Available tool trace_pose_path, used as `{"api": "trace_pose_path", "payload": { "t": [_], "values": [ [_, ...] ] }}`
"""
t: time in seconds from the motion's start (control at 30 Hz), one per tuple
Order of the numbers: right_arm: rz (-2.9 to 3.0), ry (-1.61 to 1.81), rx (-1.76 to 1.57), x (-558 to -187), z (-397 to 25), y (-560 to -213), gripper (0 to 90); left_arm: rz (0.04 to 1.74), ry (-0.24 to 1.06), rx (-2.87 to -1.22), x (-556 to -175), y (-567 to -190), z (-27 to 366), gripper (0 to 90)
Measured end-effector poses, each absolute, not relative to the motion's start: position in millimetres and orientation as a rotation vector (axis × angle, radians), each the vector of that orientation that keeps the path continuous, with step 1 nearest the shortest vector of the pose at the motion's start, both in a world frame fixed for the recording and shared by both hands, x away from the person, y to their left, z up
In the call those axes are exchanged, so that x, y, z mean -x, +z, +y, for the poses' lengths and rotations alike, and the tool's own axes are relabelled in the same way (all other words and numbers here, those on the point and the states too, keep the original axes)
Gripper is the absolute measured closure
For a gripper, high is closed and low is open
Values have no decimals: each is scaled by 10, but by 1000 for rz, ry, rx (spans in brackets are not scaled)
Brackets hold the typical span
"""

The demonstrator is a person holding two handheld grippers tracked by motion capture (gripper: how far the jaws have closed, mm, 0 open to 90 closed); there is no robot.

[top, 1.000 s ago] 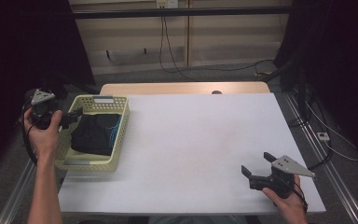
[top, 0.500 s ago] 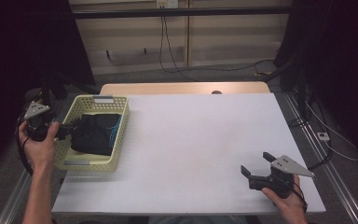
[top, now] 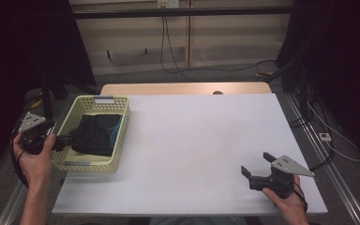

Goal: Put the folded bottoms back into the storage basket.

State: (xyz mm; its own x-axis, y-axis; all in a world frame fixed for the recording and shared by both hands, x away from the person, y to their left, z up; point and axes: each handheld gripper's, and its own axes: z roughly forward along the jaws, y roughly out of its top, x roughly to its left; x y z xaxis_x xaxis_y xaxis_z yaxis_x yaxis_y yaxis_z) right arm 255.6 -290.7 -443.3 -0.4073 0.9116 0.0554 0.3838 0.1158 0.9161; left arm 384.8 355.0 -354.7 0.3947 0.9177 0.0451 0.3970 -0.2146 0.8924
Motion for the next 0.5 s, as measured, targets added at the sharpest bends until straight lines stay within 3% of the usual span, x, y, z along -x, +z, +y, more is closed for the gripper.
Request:
{"api": "trace_pose_path", "payload": {
  "t": [0.5],
  "values": [
    [1861, 1267, -1248, -2580, -2892, -4432, 31, 1165, 765, -1840, -3566, -3565, 3529, 57]
  ]
}}
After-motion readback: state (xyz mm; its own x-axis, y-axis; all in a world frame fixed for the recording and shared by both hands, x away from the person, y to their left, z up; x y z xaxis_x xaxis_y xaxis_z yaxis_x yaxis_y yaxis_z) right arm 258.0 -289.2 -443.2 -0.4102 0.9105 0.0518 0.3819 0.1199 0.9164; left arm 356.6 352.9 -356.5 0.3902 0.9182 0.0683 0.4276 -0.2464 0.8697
